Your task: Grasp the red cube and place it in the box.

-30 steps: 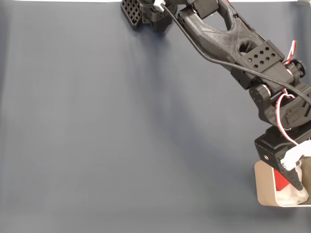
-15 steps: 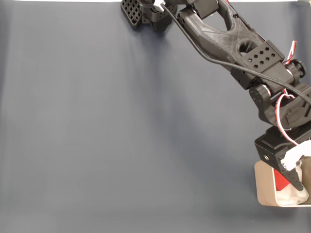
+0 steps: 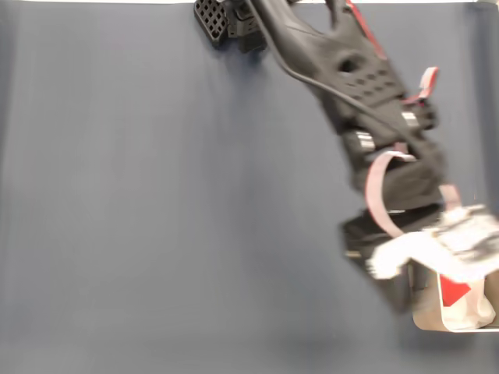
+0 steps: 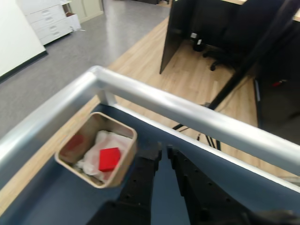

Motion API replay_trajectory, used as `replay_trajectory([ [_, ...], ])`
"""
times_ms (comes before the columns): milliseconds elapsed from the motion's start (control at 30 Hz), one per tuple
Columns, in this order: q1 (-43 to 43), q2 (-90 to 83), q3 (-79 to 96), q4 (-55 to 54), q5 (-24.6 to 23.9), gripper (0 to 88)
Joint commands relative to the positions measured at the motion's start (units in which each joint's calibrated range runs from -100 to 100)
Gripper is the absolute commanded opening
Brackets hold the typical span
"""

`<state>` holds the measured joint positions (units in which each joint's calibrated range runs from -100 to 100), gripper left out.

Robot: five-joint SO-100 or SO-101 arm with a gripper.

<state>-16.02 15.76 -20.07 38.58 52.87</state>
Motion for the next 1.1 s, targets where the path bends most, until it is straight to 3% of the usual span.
replay_trajectory([
  [0, 5.9, -13.0, 6.8, -1.3, 0.4, 0.0],
  [300, 15.5, -46.1, 43.2, -1.5, -0.6, 0.0],
  [667, 16.0, -83.4, 87.0, -3.3, -2.3, 0.0],
  [1067, 16.1, -107.4, 116.4, 3.5, -3.5, 0.0],
])
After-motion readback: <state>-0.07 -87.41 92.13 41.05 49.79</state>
